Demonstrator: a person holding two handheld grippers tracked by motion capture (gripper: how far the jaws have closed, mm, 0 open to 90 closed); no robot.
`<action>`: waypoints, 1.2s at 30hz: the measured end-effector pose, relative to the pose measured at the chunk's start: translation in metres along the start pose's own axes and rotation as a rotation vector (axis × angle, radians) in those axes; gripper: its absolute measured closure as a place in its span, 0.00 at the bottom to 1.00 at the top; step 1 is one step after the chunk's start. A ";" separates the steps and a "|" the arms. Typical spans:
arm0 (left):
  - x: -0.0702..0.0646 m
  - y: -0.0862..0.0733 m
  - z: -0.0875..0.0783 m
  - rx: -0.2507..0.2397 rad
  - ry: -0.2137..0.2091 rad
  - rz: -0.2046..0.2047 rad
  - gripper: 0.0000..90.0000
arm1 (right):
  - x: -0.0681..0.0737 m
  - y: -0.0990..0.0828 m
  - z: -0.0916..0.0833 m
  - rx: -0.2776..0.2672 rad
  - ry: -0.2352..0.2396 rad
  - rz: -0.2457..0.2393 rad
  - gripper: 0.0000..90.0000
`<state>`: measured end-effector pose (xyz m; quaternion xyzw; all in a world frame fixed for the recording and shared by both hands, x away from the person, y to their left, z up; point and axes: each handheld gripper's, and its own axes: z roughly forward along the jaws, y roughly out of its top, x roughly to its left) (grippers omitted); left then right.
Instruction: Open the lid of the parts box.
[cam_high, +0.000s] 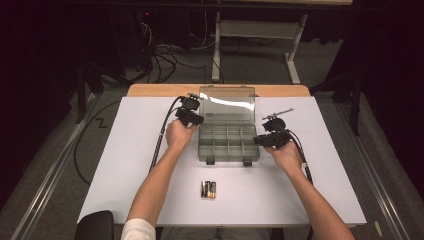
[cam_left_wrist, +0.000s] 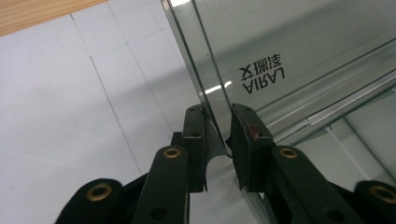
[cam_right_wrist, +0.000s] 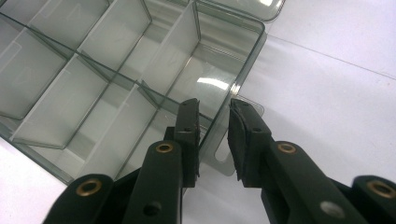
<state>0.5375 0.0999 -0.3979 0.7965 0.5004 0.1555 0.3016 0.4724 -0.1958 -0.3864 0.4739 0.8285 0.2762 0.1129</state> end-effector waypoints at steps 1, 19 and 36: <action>0.000 0.000 0.000 0.000 0.000 0.000 0.83 | 0.000 0.000 0.000 0.001 0.000 0.000 0.85; 0.000 0.001 -0.004 -0.018 -0.027 -0.001 0.55 | 0.001 -0.001 0.000 -0.006 -0.006 -0.014 0.85; -0.006 0.000 -0.017 -0.004 -0.028 0.039 0.50 | 0.001 0.000 0.000 -0.012 -0.008 -0.036 0.83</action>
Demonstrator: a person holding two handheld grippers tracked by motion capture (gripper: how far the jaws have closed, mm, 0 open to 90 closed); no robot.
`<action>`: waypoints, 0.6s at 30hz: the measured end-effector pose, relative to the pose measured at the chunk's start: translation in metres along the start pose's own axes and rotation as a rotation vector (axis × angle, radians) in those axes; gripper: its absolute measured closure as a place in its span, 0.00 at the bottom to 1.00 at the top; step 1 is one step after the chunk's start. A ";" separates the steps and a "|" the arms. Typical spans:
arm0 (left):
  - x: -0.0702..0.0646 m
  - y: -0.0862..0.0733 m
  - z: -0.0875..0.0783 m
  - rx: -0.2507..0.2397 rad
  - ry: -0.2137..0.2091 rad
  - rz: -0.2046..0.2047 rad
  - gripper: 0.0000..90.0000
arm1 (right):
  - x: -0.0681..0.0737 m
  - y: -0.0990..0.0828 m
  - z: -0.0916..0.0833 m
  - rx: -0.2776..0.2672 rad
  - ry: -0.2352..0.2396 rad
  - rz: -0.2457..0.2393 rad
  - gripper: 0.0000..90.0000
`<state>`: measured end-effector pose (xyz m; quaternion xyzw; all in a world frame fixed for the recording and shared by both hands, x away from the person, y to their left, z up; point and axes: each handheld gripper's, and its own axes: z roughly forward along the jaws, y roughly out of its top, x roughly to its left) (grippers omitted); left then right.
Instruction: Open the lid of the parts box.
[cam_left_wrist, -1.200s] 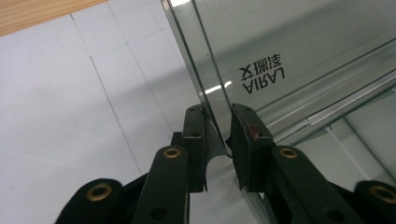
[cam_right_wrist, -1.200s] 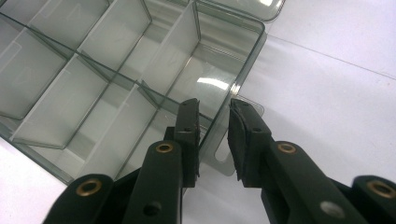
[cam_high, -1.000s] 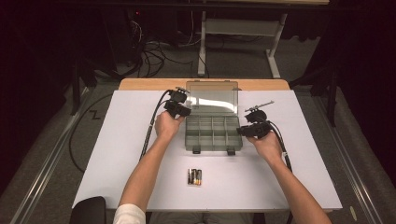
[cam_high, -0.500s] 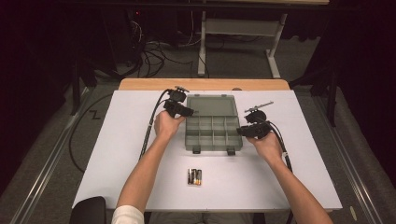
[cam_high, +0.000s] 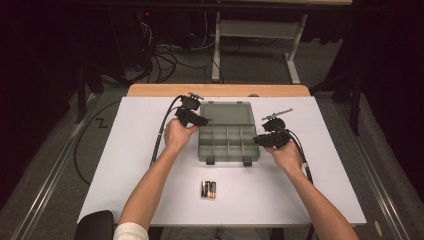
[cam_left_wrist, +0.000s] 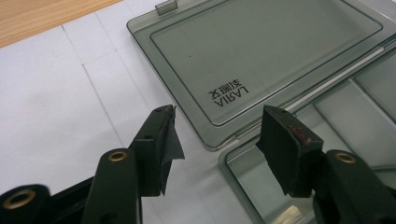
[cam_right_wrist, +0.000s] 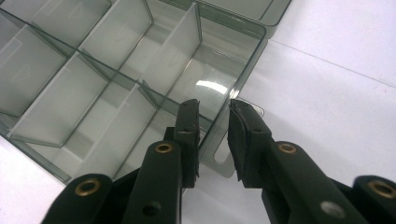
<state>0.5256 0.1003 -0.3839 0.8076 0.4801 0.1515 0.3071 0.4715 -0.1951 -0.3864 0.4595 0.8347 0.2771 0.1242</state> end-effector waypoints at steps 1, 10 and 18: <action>0.000 0.000 -0.002 -0.002 0.003 0.002 0.50 | 0.001 0.000 0.000 -0.001 0.001 -0.001 0.83; 0.002 -0.010 -0.020 -0.041 -0.014 0.002 0.49 | 0.002 0.000 -0.012 -0.059 0.017 -0.015 0.78; -0.006 -0.017 -0.036 -0.083 -0.035 0.055 0.49 | 0.003 -0.003 -0.025 -0.111 0.030 -0.021 0.77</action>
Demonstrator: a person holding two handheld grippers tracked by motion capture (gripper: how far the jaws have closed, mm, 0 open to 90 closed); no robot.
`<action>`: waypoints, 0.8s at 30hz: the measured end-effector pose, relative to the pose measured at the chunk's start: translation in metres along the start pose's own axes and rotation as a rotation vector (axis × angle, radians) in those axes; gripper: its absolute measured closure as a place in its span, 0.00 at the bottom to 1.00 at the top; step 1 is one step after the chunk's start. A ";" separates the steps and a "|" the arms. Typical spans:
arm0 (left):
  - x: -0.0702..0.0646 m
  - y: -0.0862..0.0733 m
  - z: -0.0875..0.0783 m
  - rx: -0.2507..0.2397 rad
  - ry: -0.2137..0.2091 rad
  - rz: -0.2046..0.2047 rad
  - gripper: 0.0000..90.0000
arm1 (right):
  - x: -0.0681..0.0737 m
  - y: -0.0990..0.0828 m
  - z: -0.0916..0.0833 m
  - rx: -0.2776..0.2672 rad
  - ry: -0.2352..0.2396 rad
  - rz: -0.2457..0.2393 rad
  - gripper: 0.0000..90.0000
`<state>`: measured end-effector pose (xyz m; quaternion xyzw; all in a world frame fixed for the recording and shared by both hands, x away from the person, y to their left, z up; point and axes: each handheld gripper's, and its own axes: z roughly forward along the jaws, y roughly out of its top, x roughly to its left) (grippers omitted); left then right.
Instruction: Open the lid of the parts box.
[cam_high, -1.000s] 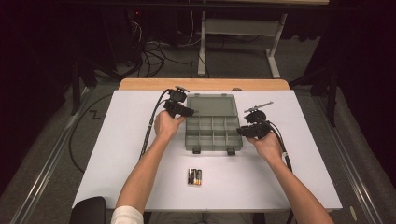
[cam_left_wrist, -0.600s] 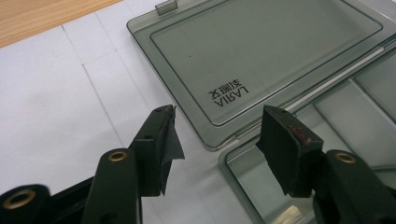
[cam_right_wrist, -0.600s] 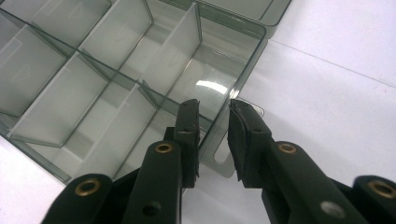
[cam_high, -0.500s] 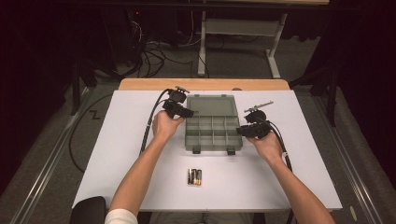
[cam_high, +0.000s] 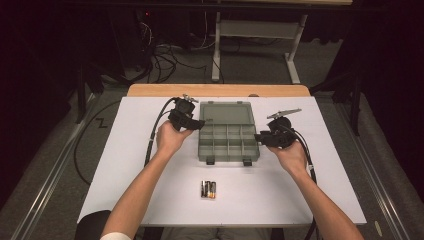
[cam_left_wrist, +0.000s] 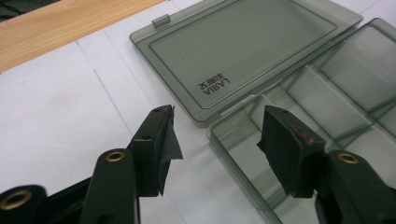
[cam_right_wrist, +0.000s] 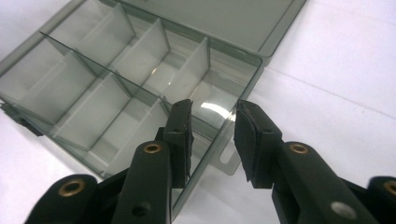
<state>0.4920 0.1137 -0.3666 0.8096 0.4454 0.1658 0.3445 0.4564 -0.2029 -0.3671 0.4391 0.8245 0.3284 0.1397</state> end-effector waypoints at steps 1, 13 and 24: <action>-0.001 -0.001 -0.002 -0.004 -0.007 0.002 0.49 | 0.001 0.000 -0.001 -0.008 -0.001 -0.004 0.76; -0.013 -0.010 -0.021 -0.040 -0.050 0.043 0.49 | 0.002 -0.007 -0.013 -0.073 0.022 -0.006 0.69; -0.017 -0.016 -0.032 -0.059 -0.083 0.032 0.48 | 0.002 -0.011 -0.024 -0.121 0.026 -0.014 0.66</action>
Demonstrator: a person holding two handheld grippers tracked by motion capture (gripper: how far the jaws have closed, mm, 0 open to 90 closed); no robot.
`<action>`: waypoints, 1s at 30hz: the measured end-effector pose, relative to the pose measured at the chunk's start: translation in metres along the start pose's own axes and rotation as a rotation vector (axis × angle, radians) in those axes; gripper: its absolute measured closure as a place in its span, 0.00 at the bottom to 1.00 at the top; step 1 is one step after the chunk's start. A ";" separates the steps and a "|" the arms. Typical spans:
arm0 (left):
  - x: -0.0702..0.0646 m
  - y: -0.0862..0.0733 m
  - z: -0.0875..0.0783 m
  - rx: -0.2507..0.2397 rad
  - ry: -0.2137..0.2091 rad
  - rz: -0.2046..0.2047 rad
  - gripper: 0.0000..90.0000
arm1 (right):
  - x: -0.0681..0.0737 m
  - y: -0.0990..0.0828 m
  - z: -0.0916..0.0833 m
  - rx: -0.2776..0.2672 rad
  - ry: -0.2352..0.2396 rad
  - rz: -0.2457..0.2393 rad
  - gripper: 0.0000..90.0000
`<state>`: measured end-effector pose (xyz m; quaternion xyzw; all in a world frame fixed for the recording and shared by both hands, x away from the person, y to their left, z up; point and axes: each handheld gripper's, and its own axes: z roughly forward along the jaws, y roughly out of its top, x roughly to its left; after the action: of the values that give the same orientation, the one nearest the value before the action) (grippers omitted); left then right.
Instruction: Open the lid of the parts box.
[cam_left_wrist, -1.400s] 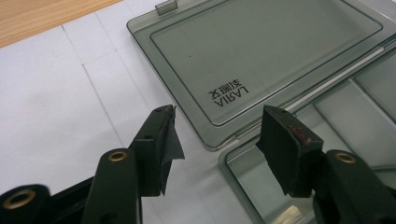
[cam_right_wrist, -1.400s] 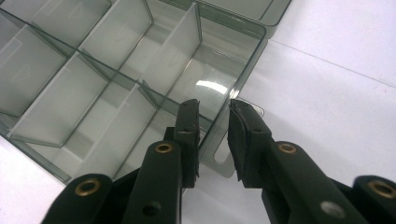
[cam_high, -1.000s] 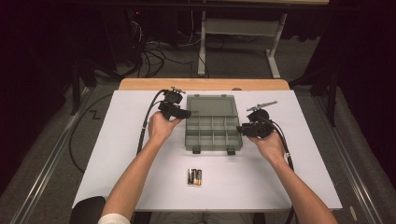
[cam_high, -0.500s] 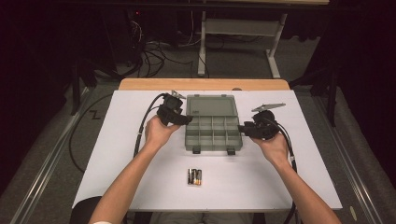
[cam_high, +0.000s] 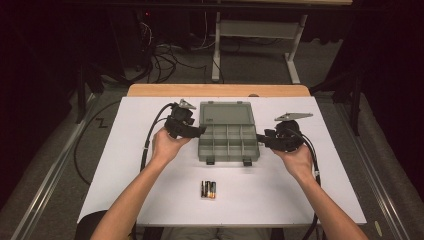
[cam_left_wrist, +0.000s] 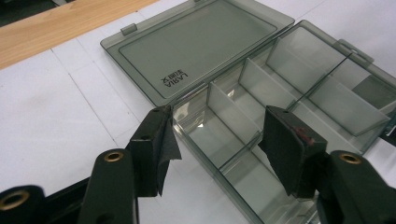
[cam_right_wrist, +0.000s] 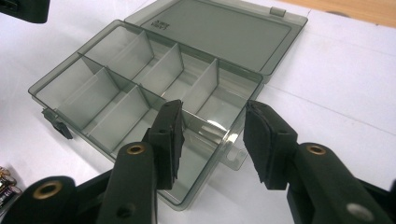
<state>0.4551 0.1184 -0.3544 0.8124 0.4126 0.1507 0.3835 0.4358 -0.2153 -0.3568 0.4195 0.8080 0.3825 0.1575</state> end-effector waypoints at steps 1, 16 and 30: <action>-0.001 0.000 -0.001 -0.006 -0.005 0.001 0.48 | 0.000 0.000 -0.001 -0.002 0.000 0.003 0.65; -0.001 -0.014 -0.012 -0.026 0.001 -0.014 0.42 | -0.001 -0.009 -0.008 -0.038 0.012 0.000 0.60; 0.001 -0.034 -0.025 -0.077 -0.005 -0.023 0.42 | -0.002 -0.019 -0.017 -0.079 0.012 -0.012 0.57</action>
<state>0.4228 0.1442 -0.3632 0.7927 0.4149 0.1601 0.4169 0.4165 -0.2324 -0.3599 0.4055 0.7958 0.4159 0.1714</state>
